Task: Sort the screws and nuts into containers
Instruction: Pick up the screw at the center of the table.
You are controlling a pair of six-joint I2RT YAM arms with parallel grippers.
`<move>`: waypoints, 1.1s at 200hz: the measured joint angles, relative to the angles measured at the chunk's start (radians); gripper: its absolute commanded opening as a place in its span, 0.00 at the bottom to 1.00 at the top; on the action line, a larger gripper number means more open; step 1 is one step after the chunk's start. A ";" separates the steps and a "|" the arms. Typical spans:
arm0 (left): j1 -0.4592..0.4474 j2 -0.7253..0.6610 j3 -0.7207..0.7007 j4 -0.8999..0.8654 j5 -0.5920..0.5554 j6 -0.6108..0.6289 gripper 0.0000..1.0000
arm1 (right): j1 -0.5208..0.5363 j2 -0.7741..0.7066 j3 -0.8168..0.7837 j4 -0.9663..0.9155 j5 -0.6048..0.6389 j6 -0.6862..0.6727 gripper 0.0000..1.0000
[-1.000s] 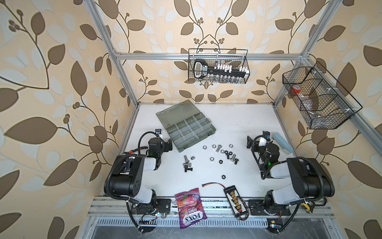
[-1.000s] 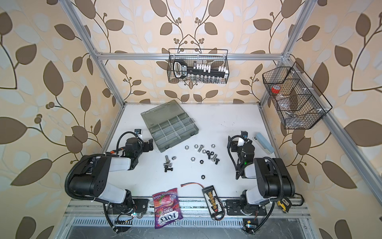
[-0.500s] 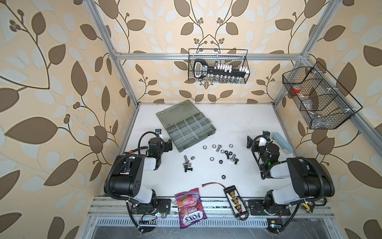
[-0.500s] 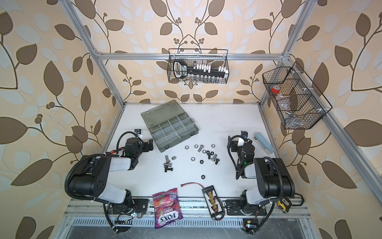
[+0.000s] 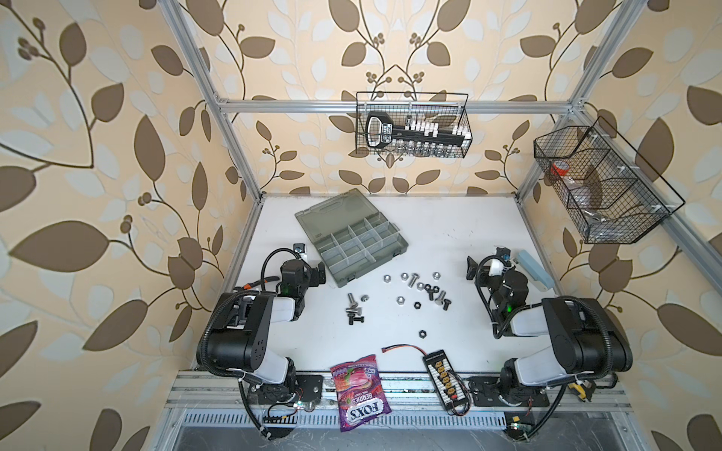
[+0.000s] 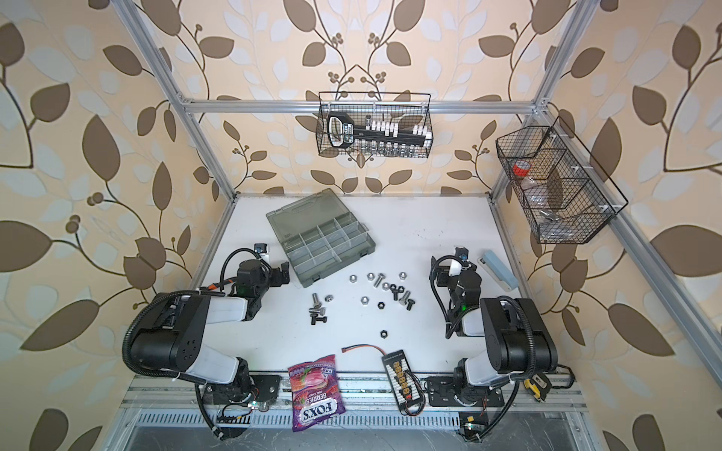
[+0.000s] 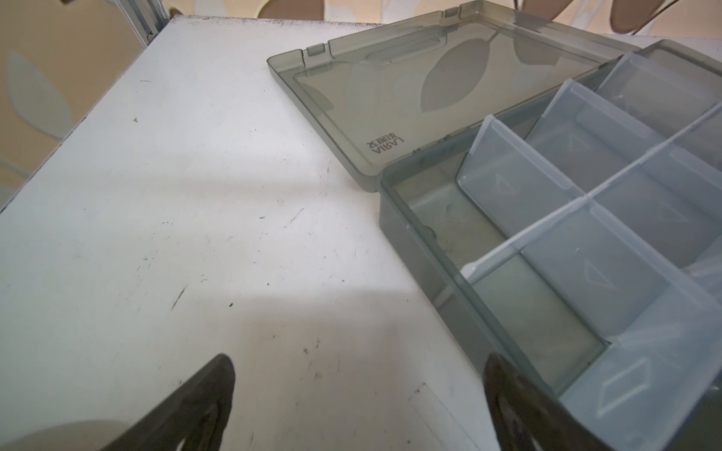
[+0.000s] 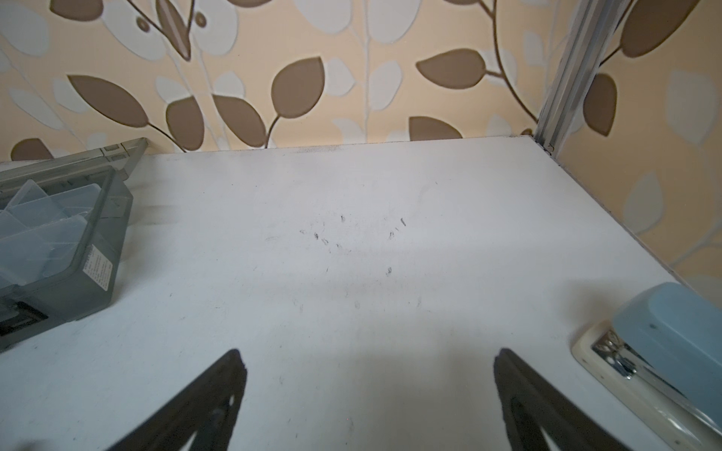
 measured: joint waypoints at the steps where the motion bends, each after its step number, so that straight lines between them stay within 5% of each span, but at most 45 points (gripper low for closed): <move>1: 0.000 0.000 0.000 0.000 0.000 0.000 0.99 | 0.000 0.000 0.000 0.000 0.000 0.000 1.00; 70: 0.000 -0.026 0.057 -0.115 0.002 -0.001 0.99 | 0.000 -0.032 0.034 -0.087 0.014 0.001 1.00; 146: 0.000 -0.279 0.048 -0.187 -0.078 -0.040 0.99 | 0.013 -0.205 0.106 -0.274 0.097 0.022 1.00; 220: 0.000 -0.487 0.050 -0.327 -0.122 -0.224 0.99 | 0.065 -0.248 0.181 -0.515 0.245 0.178 1.00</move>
